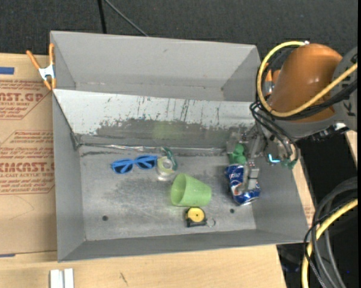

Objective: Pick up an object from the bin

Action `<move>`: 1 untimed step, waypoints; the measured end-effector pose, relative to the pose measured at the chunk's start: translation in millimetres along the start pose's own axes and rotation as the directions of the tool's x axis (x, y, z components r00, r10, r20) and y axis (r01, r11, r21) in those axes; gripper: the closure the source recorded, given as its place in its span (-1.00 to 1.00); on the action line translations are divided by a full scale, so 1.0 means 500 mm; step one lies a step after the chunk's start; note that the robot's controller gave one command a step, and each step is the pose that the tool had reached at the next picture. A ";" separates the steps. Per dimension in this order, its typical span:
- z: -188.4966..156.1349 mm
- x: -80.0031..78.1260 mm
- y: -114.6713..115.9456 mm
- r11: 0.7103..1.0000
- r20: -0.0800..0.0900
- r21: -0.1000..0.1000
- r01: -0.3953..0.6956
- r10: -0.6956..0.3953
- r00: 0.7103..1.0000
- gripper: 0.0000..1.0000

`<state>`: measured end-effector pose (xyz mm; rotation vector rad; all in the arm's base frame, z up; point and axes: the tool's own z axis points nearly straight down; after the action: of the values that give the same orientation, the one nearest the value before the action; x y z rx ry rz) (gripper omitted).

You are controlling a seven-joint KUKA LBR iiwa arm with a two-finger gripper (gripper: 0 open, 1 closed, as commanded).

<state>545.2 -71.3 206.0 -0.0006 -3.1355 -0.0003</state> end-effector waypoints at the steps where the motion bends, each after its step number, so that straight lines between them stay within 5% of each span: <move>1: 0.248 -0.005 -0.092 0.999 0.000 -0.001 0.052 -0.052 0.999 -1.00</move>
Offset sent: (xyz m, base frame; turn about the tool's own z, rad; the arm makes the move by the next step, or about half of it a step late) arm 0.0035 -0.0457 -0.1189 -0.0538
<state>546.7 -117.2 82.1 0.0810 -3.1347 -0.0023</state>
